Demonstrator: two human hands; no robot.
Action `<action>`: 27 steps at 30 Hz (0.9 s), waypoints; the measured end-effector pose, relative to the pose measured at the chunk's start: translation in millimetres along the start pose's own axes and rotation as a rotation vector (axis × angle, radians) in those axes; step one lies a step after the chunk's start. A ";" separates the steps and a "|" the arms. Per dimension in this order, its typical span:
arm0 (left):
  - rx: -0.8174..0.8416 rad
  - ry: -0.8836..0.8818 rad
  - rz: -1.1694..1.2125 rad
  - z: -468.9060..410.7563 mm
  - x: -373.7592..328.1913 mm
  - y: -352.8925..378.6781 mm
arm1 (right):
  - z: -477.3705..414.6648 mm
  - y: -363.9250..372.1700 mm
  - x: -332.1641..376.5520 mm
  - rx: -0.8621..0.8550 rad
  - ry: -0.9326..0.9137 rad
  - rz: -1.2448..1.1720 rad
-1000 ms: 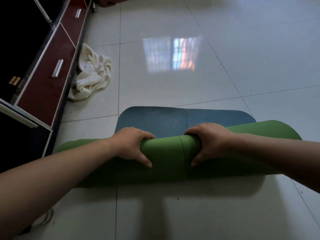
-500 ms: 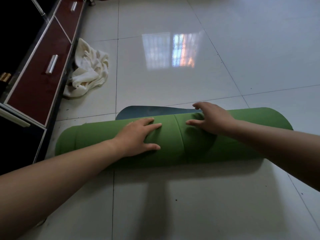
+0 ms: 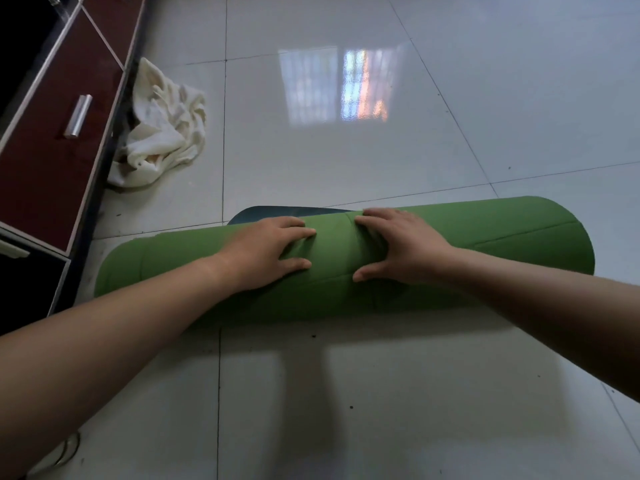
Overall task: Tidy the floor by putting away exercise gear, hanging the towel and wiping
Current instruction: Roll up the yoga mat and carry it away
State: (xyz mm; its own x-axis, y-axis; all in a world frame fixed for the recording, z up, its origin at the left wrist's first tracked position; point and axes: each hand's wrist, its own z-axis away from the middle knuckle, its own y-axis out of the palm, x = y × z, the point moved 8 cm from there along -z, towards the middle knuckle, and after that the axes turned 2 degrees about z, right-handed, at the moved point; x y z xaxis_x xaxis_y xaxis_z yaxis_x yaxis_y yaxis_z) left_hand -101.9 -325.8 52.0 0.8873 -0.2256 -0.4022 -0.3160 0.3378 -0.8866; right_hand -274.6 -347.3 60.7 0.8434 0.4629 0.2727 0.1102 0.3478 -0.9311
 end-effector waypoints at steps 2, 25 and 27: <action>-0.032 0.007 0.007 -0.8 -2.6 0.0 | -7.5 -10.0 -8.4 -0.089 0.076 -0.118; -0.001 -0.068 -0.105 -29.6 23.1 0.5 | -43.0 7.5 -14.2 0.037 -0.032 0.099; 0.025 -0.066 -0.133 -31.8 22.3 1.9 | -44.4 11.4 -13.8 0.085 -0.038 0.138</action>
State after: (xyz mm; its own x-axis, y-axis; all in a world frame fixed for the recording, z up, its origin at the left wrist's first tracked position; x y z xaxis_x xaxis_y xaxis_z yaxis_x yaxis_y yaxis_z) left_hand -93.4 -359.3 34.0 0.9413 -0.2095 -0.2646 -0.1863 0.3313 -0.9249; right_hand -261.7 -385.9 35.6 0.8270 0.5407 0.1540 -0.0515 0.3457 -0.9370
